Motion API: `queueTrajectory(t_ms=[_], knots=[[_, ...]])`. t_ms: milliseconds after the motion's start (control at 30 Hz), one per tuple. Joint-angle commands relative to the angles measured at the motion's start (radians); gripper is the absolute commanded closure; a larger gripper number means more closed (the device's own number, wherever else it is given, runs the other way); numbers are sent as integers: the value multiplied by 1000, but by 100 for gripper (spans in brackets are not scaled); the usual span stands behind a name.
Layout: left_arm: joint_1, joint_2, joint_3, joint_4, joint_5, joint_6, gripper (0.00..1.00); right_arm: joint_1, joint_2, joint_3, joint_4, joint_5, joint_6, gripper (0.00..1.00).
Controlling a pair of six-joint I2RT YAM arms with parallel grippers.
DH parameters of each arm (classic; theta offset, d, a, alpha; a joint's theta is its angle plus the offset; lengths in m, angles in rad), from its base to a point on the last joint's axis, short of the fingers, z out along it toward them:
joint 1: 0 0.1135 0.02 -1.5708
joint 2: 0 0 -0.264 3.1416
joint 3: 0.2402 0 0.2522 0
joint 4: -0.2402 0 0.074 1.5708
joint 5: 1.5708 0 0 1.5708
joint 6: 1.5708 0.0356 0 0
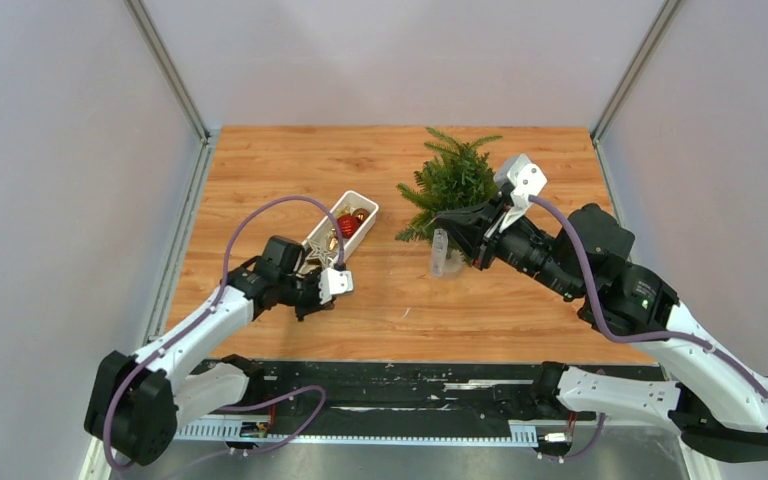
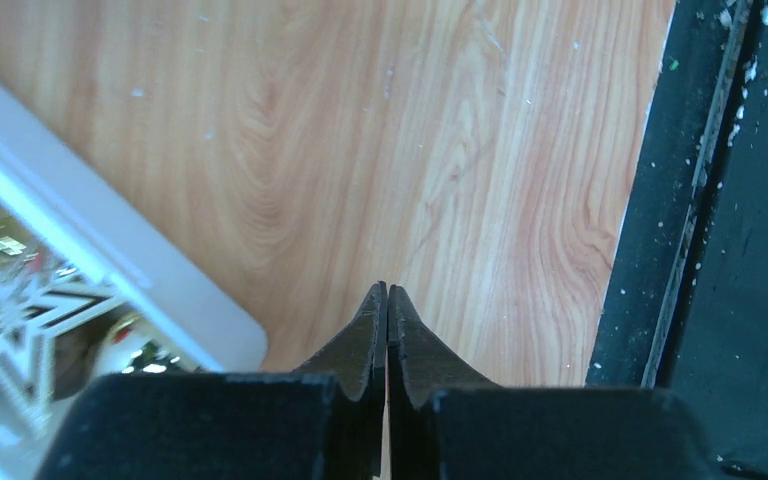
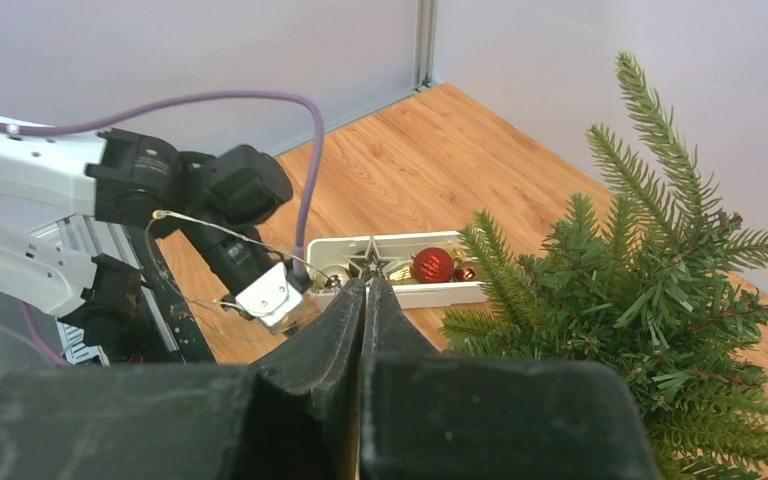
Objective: Decorate the small christmas tree
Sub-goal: Adjust the decoration item at the center of the board.
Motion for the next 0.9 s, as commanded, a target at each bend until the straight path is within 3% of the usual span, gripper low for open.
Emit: queueTrajectory(t_ms=[0,133,367,533,600,633,667,700,733,767,800,867], knots=[[4,-126,112,-71,-60,-76,100,-2,-20,-8,8,16,-2,100],[7,-217,334,-234,-78,-160,100,-3,-40,-42,-11,25,13,100],[8,-186,803,-390,-178,-390,100,-3,-115,-187,-21,16,80,100],[7,-177,946,-432,-155,-412,100,-2,-156,-278,-18,-36,106,100],[3,-162,933,-468,-43,-362,97,-2,-145,-270,-20,-36,107,100],[-8,-155,895,-500,49,-342,89,-2,-139,-259,-20,-29,107,100],[-15,-144,831,-514,98,-307,68,-2,-132,-246,-21,-22,107,100],[-31,-141,794,-513,183,-293,57,-2,-131,-237,-22,-12,106,100],[-39,-137,709,-497,222,-264,38,-1,-132,-229,-23,4,106,100],[-56,-137,665,-488,269,-246,30,-2,-135,-223,-25,20,106,100],[-65,-137,588,-467,274,-205,16,-2,-141,-219,-26,37,102,100],[-95,-139,475,-428,242,-144,3,-3,-153,-213,-28,53,99,100]])
